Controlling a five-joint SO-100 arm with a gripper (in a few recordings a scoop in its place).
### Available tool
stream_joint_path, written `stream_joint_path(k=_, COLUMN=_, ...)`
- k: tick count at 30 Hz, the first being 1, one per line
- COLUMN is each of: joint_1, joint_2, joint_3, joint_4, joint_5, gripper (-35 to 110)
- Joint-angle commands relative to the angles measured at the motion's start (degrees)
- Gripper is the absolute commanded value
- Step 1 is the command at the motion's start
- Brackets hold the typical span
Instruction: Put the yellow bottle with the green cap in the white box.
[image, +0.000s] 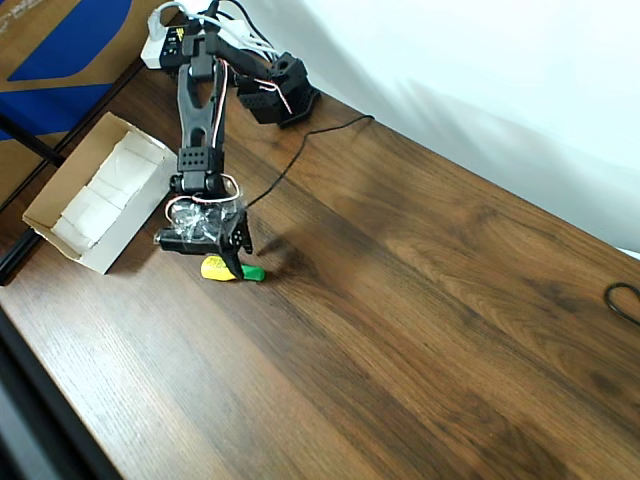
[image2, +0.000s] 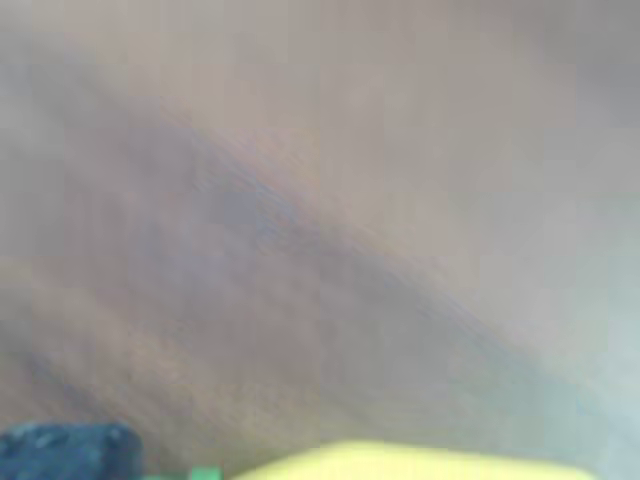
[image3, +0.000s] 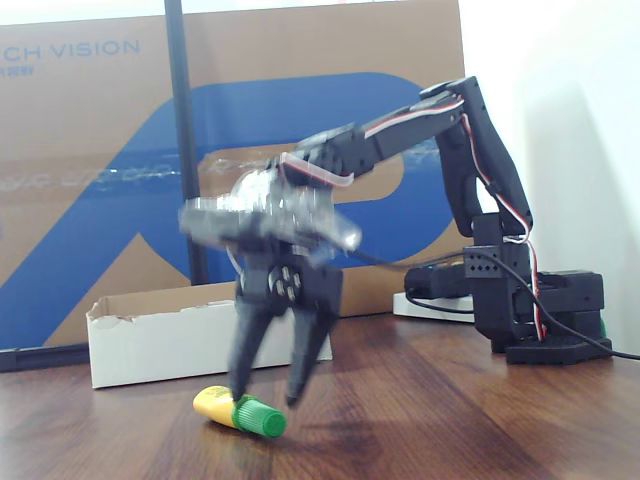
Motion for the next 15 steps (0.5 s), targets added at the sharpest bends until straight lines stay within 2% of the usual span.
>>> stream_joint_path(k=1, joint_1=-0.4, joint_2=1.4, joint_3=-1.0, joint_4=0.1, joint_5=-0.8, gripper=23)
stream_joint_path(k=5, joint_1=-0.4, joint_2=-0.3, joint_3=-1.2, joint_4=0.5, joint_5=-1.2, gripper=18)
stream_joint_path(k=9, joint_1=-0.5, joint_2=-0.4, joint_3=-1.8, joint_4=1.8, joint_5=-1.4, gripper=0)
stream_joint_path(k=15, joint_1=-0.5, joint_2=0.2, joint_3=-2.9, joint_4=3.5, joint_5=-1.5, gripper=0)
